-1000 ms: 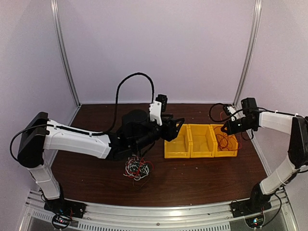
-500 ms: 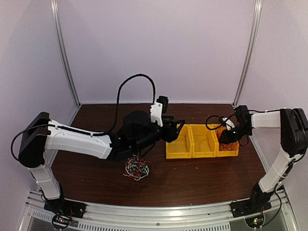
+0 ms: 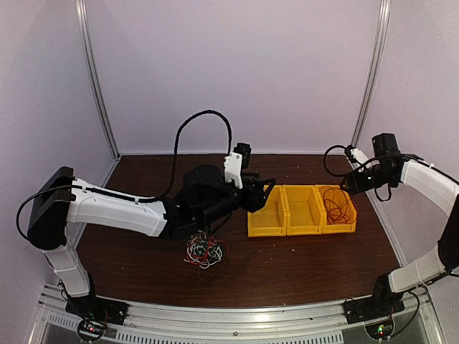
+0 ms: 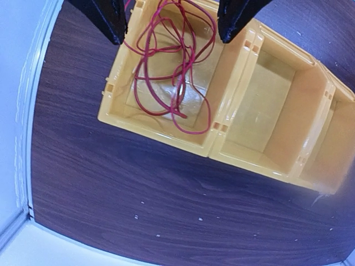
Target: Untangle the cables
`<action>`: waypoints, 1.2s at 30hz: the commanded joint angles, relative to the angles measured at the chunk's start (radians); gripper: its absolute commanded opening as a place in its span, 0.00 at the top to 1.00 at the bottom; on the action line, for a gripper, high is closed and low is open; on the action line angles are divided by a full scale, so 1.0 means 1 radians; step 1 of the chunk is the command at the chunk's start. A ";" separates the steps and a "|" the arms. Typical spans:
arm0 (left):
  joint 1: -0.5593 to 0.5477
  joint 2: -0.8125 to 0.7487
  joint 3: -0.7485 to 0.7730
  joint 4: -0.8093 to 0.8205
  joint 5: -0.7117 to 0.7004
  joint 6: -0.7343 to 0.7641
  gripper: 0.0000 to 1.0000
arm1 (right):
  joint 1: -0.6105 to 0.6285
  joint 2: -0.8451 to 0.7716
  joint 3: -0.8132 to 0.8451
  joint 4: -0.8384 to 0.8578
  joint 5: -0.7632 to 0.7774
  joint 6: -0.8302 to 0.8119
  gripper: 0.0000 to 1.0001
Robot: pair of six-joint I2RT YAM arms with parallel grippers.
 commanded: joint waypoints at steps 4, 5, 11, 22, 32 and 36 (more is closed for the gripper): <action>0.002 0.002 -0.003 0.034 0.023 -0.001 0.42 | -0.135 0.045 -0.010 -0.048 0.028 -0.064 0.41; 0.002 -0.001 -0.008 0.035 0.021 -0.001 0.42 | -0.162 0.060 -0.007 -0.052 0.009 -0.068 0.41; 0.002 -0.011 -0.034 0.045 0.019 -0.006 0.42 | -0.224 0.166 0.012 -0.127 -0.102 -0.099 0.47; 0.003 -0.007 -0.052 0.065 0.017 -0.015 0.42 | -0.289 0.247 0.017 -0.154 -0.237 -0.123 0.67; 0.002 -0.001 -0.052 0.069 0.020 -0.019 0.42 | -0.296 0.231 0.022 -0.167 -0.289 -0.140 0.91; 0.003 -0.001 -0.053 0.070 0.019 -0.019 0.42 | -0.295 0.197 0.023 -0.170 -0.302 -0.148 0.97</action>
